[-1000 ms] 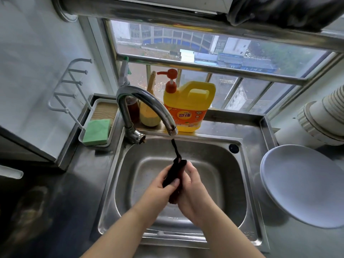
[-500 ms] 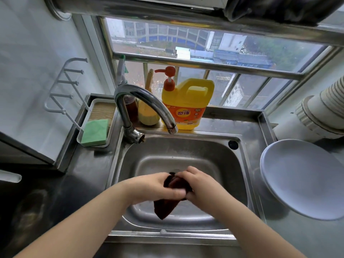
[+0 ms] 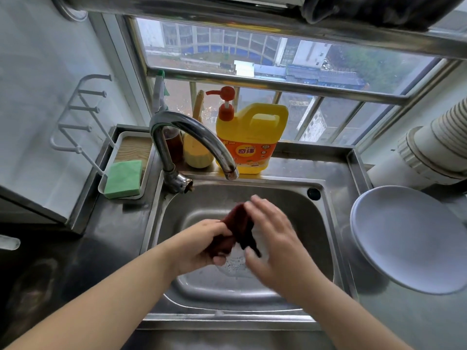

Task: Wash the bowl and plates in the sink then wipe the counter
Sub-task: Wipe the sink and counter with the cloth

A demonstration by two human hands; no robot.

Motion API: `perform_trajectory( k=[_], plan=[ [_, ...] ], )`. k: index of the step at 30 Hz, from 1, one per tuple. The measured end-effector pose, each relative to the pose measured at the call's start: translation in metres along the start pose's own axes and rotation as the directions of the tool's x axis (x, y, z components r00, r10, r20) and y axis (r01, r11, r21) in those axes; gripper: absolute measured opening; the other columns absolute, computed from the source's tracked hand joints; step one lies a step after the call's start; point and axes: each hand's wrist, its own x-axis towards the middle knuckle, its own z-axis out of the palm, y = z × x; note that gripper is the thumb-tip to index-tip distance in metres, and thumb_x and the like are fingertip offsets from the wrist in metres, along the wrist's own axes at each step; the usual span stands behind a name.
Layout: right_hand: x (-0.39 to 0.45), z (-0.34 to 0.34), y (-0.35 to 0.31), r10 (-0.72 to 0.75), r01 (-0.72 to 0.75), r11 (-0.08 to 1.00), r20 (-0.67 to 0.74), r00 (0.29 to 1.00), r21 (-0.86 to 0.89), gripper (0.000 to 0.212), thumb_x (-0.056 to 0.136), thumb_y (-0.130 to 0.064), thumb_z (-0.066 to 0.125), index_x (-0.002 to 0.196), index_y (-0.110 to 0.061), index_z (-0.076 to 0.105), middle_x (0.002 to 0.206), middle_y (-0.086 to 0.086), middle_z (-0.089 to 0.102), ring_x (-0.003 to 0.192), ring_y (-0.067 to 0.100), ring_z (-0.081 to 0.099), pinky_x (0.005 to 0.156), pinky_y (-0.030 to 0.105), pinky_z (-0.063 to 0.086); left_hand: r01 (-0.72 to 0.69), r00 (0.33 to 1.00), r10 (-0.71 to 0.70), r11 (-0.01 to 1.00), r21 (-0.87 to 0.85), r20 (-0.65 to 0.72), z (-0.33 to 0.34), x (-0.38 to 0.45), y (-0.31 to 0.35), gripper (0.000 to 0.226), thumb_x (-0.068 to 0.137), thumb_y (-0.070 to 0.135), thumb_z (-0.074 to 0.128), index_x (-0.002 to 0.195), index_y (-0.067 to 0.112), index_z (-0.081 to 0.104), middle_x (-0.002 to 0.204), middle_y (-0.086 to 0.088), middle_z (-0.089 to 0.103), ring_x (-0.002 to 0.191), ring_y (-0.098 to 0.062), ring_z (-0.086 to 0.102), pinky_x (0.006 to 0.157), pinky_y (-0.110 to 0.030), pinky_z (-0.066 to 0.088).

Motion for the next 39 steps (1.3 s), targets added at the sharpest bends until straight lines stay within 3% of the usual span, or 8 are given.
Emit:
perform_trajectory(
  k=[6, 12, 15, 17, 20, 26, 31, 39],
  plan=[
    [0.015, 0.014, 0.000, -0.146, 0.181, 0.954, 0.156, 0.977, -0.240, 0.064, 0.072, -0.025, 0.076, 0.125, -0.006, 0.047, 0.120, 0.014, 0.059, 0.108, 0.033, 0.060, 0.086, 0.042, 0.054, 0.100, 0.967, -0.193, 0.888, 0.449, 0.167, 0.007, -0.011, 0.017, 0.021, 0.078, 0.014, 0.056, 0.096, 0.008, 0.047, 0.070, -0.006, 0.052, 0.056, -0.013, 0.047, 0.045, -0.020, 0.032],
    [0.040, -0.013, -0.008, 0.019, 0.116, 0.937, 0.381, 0.925, -0.330, 0.022, 0.087, -0.034, 0.055, 0.098, -0.015, 0.058, 0.090, 0.005, 0.068, 0.082, 0.029, 0.063, 0.068, 0.033, 0.044, -0.085, 0.994, 0.081, 0.132, 0.988, 0.075, 0.013, -0.007, 0.029, 0.048, 0.082, 0.033, 0.067, 0.119, 0.015, 0.043, 0.102, -0.005, 0.064, 0.086, -0.020, 0.062, 0.076, -0.034, 0.052],
    [0.057, -0.022, -0.007, 0.277, -0.195, 0.960, 0.595, 0.754, -0.200, 0.018, 0.079, -0.037, 0.066, 0.082, -0.019, 0.065, 0.079, 0.005, 0.069, 0.072, 0.026, 0.062, 0.067, 0.034, 0.050, -0.175, 0.917, 0.267, -0.399, 0.900, 0.296, 0.009, 0.001, 0.019, 0.067, 0.091, 0.043, 0.054, 0.141, 0.011, 0.023, 0.107, -0.005, 0.065, 0.090, -0.025, 0.063, 0.075, -0.036, 0.049],
    [0.064, -0.027, 0.001, 0.348, -0.364, 0.920, 0.732, 0.586, -0.146, 0.021, 0.074, -0.037, 0.073, 0.074, -0.018, 0.064, 0.064, 0.004, 0.061, 0.056, 0.022, 0.052, 0.054, 0.030, 0.046, -0.226, 0.872, 0.286, -0.483, 0.846, 0.397, 0.006, 0.005, 0.015, 0.066, 0.092, 0.049, 0.048, 0.141, 0.011, 0.027, 0.107, -0.004, 0.065, 0.088, -0.026, 0.064, 0.074, -0.039, 0.050],
    [0.061, -0.030, 0.014, 0.281, -0.600, 0.798, 0.846, 0.452, 0.056, 0.018, 0.078, -0.024, 0.074, 0.072, -0.016, 0.059, 0.059, -0.001, 0.048, 0.052, 0.012, 0.042, 0.049, 0.023, 0.036, -0.328, 0.878, 0.328, -0.122, 0.937, 0.350, 0.008, 0.004, 0.011, 0.049, 0.091, 0.051, 0.046, 0.126, 0.016, 0.046, 0.098, -0.002, 0.065, 0.082, -0.021, 0.062, 0.074, -0.037, 0.050],
    [0.012, -0.024, 0.012, 0.235, -0.220, 0.971, 0.175, 0.956, -0.098, 0.092, 0.075, -0.043, 0.072, 0.149, -0.025, 0.021, 0.146, -0.006, 0.026, 0.137, 0.011, 0.022, 0.115, 0.032, 0.023, -0.054, 0.974, 0.113, 0.956, 0.289, -0.194, 0.002, 0.012, 0.004, 0.028, 0.101, 0.037, 0.038, 0.096, 0.014, 0.054, 0.057, -0.002, 0.044, 0.039, -0.010, 0.031, 0.037, -0.018, 0.023],
    [0.003, 0.016, 0.002, -0.234, 0.196, 0.918, -0.073, 0.969, -0.346, 0.067, 0.075, -0.030, 0.064, 0.134, -0.005, 0.044, 0.131, 0.014, 0.054, 0.125, 0.032, 0.044, 0.103, 0.047, 0.042, 0.250, 0.952, -0.250, 0.968, 0.022, 0.178, 0.023, -0.004, 0.010, 0.040, 0.090, 0.051, 0.037, 0.072, 0.016, 0.045, 0.053, 0.003, 0.036, 0.037, -0.002, 0.023, 0.034, -0.012, 0.011],
    [0.041, -0.012, -0.005, -0.238, 0.251, 0.910, 0.080, 0.968, -0.331, 0.031, 0.058, -0.013, 0.080, 0.069, -0.012, 0.051, 0.055, 0.001, 0.055, 0.041, 0.022, 0.053, 0.039, 0.023, 0.034, -0.034, 0.990, -0.075, 0.696, 0.717, 0.119, 0.023, -0.018, 0.040, 0.019, 0.084, 0.008, 0.058, 0.099, 0.008, 0.046, 0.060, 0.000, 0.048, 0.049, -0.013, 0.040, 0.042, -0.024, 0.033]
  ],
)
